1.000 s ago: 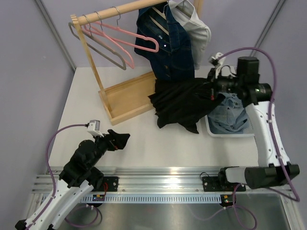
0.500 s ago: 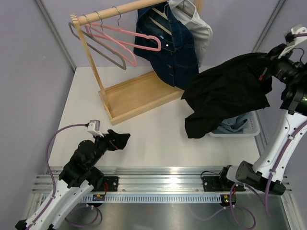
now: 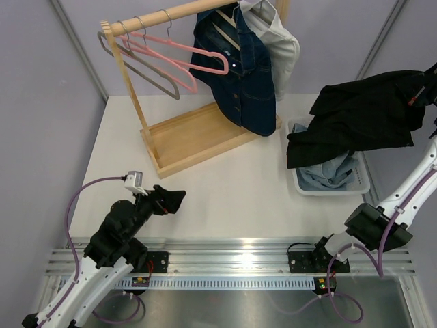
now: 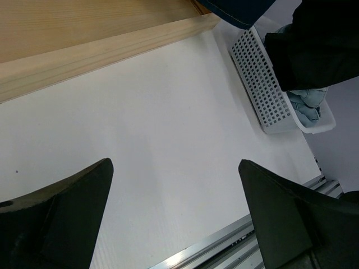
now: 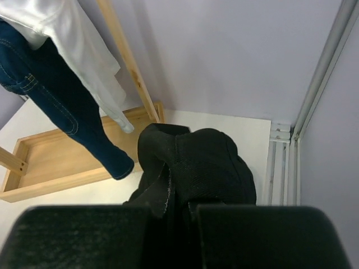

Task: Remove the skirt from the hanger
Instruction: Place the skirt in the bin.

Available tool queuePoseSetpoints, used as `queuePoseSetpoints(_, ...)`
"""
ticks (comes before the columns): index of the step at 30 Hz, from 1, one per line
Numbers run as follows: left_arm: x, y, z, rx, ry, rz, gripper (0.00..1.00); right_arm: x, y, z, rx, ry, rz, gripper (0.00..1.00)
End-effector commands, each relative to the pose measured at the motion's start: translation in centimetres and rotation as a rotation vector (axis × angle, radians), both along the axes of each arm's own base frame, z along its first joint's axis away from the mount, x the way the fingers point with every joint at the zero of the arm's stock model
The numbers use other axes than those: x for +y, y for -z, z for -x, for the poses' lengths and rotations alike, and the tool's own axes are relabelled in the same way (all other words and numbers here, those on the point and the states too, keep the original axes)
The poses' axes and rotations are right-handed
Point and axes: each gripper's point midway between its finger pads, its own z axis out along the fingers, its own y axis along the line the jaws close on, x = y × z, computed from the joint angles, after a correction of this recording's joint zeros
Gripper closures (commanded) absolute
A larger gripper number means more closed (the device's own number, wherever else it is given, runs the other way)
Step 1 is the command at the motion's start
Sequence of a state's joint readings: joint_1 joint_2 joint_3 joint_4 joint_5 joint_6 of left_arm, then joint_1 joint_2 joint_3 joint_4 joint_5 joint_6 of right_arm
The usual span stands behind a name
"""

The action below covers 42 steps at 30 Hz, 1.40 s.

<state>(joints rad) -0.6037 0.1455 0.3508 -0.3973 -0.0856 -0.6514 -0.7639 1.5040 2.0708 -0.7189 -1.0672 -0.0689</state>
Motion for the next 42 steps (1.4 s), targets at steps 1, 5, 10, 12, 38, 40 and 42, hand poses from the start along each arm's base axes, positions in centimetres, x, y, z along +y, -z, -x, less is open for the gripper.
queuePoseSetpoints(1,-0.5,-1.4,-0.1,-0.06,0.027,0.019,0.01,1.4,0.1,0.8,-0.009,-0.073,0.006,1.0)
queuePoseSetpoints(5,-0.6,-1.3,-0.2,-0.059,0.03,0.015,0.01,3.0,4.3,0.1,0.088,-0.114,0.007,1.0)
queuePoseSetpoints(10,-0.7,-1.3,-0.2,-0.056,0.038,0.013,0.01,6.7,12.0,-0.5,0.223,-0.172,0.024,1.0)
queuePoseSetpoints(12,-0.7,-1.2,-0.1,-0.055,0.041,0.015,0.01,6.5,14.6,-1.4,0.267,-0.125,0.047,1.0)
queuePoseSetpoints(38,-0.8,-1.6,0.0,-0.062,0.048,0.01,0.01,9.7,41.8,-1.4,1.056,-0.269,0.142,0.73)
queuePoseSetpoints(40,-0.8,-1.6,0.0,-0.059,0.05,0.008,0.01,9.6,38.1,-1.5,0.985,-0.263,0.166,0.62)
queuePoseSetpoints(42,-0.9,-1.5,0.0,-0.059,0.055,0.009,0.01,9.2,33.4,-1.9,0.874,-0.24,0.214,0.54)
